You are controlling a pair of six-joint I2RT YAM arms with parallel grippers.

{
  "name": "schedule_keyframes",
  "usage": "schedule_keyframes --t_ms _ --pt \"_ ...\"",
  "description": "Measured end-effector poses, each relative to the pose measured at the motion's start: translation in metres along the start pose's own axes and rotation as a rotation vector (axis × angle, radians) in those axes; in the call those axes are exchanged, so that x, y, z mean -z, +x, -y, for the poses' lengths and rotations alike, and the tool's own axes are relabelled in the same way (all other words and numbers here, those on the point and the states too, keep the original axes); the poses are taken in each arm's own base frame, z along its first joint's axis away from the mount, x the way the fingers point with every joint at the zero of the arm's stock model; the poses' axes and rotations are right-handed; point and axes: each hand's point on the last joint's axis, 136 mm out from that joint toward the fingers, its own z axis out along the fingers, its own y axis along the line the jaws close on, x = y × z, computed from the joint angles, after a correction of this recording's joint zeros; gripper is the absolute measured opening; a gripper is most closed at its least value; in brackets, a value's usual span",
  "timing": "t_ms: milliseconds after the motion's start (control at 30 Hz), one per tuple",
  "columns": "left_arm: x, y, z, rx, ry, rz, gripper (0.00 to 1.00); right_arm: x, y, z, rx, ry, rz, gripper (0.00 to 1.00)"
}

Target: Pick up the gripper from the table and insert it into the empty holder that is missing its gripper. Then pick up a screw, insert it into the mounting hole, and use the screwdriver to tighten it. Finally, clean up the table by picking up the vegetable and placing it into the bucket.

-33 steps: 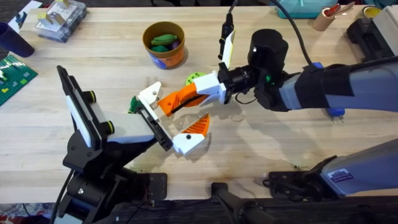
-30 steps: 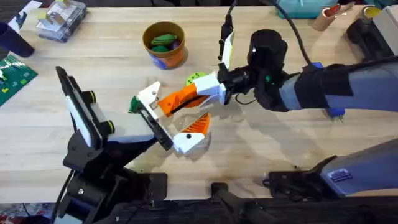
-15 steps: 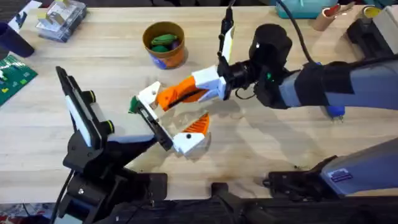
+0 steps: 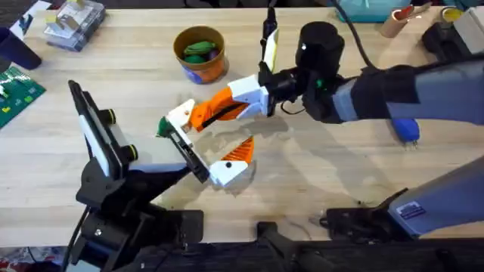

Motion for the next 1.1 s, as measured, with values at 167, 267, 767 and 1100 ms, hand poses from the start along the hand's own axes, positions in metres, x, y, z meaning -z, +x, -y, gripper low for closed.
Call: schedule_keyframes --t_ms 167,267,767,1100 --pt "0.001 -0.001 -0.013 0.009 -0.07 0.005 0.987 -0.012 -0.01 -0.001 0.015 -0.004 -0.029 0.018" --pt "0.002 -0.001 -0.023 0.011 -0.127 0.009 0.987 -0.021 -0.016 -0.002 0.024 -0.005 -0.043 0.018" --pt "0.001 -0.001 -0.012 0.019 -0.063 0.006 0.987 -0.03 -0.025 0.003 0.026 -0.006 -0.071 0.019" --pt "0.001 -0.001 -0.014 0.02 -0.074 0.006 0.987 -0.035 -0.023 0.002 0.024 -0.005 -0.073 0.017"
